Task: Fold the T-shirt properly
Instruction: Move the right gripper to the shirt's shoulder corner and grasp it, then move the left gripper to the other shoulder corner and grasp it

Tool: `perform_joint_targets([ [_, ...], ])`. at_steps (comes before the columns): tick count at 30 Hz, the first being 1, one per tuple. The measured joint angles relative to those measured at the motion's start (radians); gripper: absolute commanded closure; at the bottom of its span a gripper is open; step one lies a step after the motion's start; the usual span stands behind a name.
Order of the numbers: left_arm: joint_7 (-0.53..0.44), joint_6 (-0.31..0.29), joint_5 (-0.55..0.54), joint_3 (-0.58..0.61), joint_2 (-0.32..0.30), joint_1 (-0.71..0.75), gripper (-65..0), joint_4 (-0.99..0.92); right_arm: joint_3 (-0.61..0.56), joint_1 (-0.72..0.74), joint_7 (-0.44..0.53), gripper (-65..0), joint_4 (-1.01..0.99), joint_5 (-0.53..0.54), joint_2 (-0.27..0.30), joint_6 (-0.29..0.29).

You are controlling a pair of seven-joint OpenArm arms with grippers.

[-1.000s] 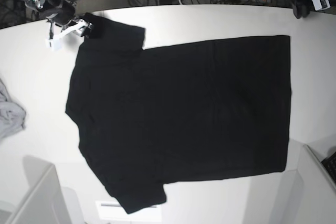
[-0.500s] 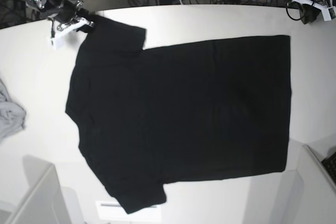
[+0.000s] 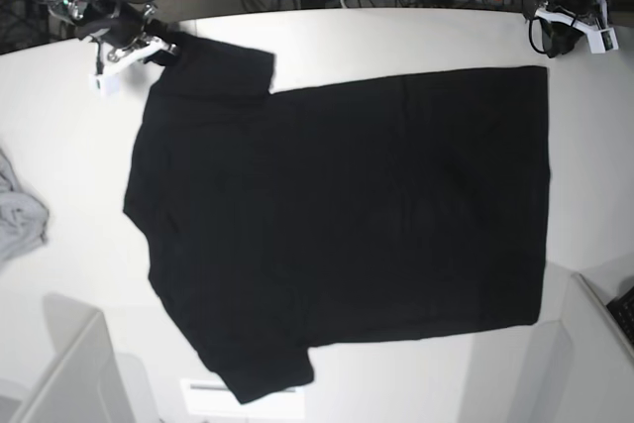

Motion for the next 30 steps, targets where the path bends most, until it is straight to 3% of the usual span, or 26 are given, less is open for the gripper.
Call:
perform_joint_targets([
  [10,-0.001,0.002,-0.006,0.002,0.0,-0.037,-13.5,-0.043,0.0,0.0,0.0,0.0,0.0,0.0,0.0,0.0],
  [11,-0.005,0.002,-0.006,0.0,0.0,-0.033,-11.4,-0.043,0.0,0.0,0.0,0.0,0.0,0.0,0.0,0.0],
  [13,-0.004,0.002,-0.003,-0.003,0.0,-0.03,-1.0,-0.043,0.0,0.0,0.0,0.0,0.0,0.0,0.0,0.0],
  [14,-0.014,0.001,-0.001,-0.003,0.0,-0.023,0.0,-0.043,0.0,0.0,0.0,0.0,0.0,0.0,0.001,0.0],
  [18,-0.115,0.002,-0.003,-0.003,0.001,-0.002,0.0,-0.037,-0.002,0.001,0.002,0.0,-0.005,0.001,0.014,0.0],
  [22,-0.092,-0.065,-0.004,0.004,0.001,0.0,0.0,-0.022,-0.002,0.009,0.002,0.0,-0.037,0.006,0.013,0.0],
  [30,-0.083,-0.062,-0.003,-0.002,0.0,0.003,0.0,-0.02,-0.002,0.016,0.01,0.0,-0.052,0.02,0.014,0.0],
])
